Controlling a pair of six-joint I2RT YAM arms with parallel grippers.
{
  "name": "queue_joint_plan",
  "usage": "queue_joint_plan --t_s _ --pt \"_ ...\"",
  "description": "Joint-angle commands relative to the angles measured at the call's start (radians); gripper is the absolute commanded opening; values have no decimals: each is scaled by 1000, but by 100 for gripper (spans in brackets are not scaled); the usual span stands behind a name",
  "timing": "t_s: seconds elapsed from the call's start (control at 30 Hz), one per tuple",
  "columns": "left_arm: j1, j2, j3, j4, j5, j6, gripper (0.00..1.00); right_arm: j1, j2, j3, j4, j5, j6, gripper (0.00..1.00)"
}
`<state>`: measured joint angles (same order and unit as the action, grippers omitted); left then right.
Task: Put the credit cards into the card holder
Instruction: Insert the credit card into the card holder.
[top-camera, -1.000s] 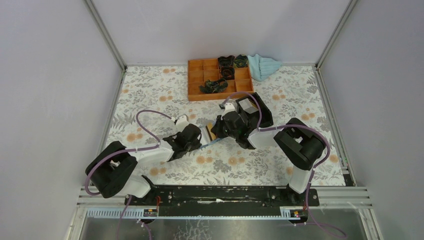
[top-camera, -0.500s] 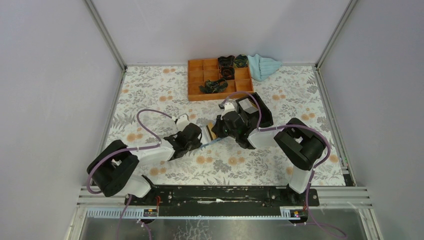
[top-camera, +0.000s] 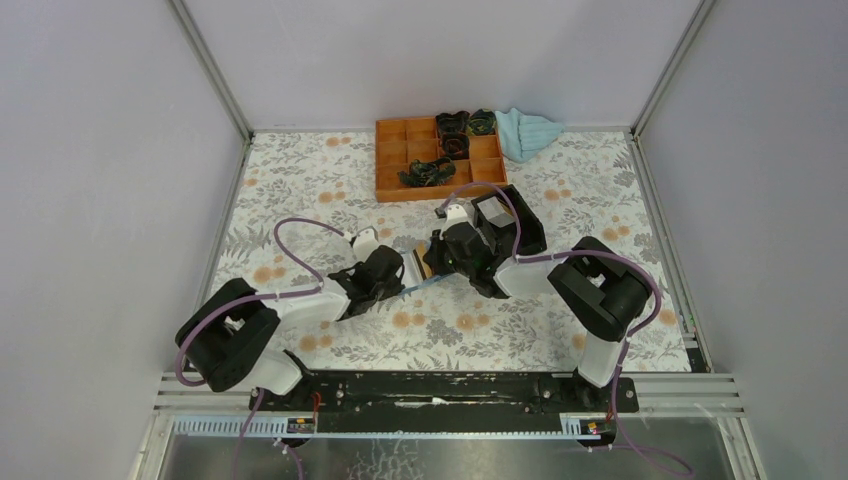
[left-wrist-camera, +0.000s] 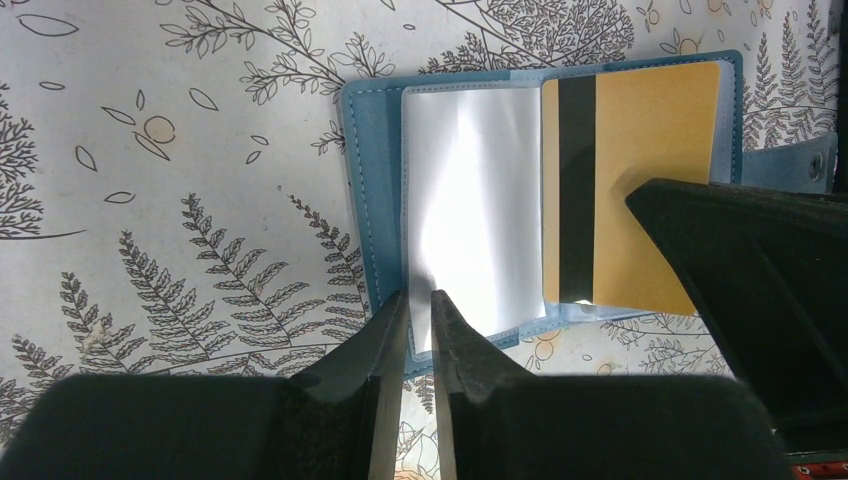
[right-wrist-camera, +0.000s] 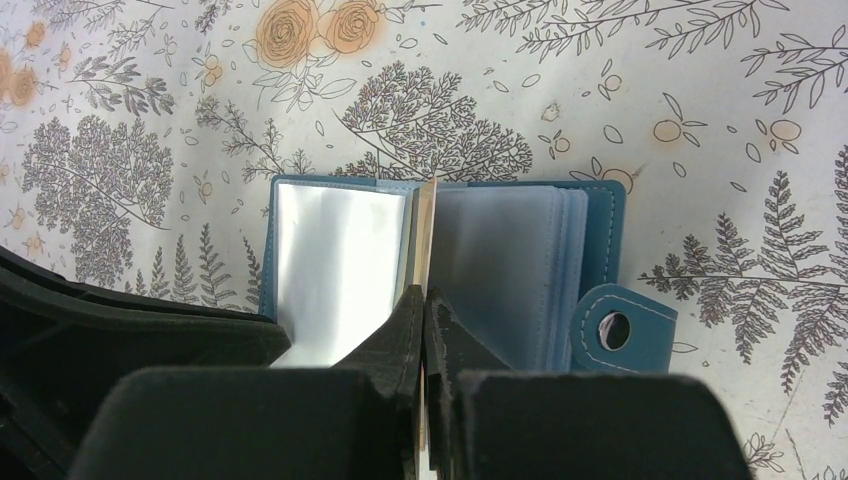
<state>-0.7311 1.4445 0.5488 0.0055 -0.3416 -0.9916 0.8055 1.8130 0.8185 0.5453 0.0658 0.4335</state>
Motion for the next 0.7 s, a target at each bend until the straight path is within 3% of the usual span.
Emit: queue_joint_plan --t_s 0.0,0.67 --pt "13 73 -35 -85 -4 27 22 12 47 -1 -119 39 -39 0" --pt "14 109 -33 -59 -5 25 19 17 75 -108 -1 -68 143 0"
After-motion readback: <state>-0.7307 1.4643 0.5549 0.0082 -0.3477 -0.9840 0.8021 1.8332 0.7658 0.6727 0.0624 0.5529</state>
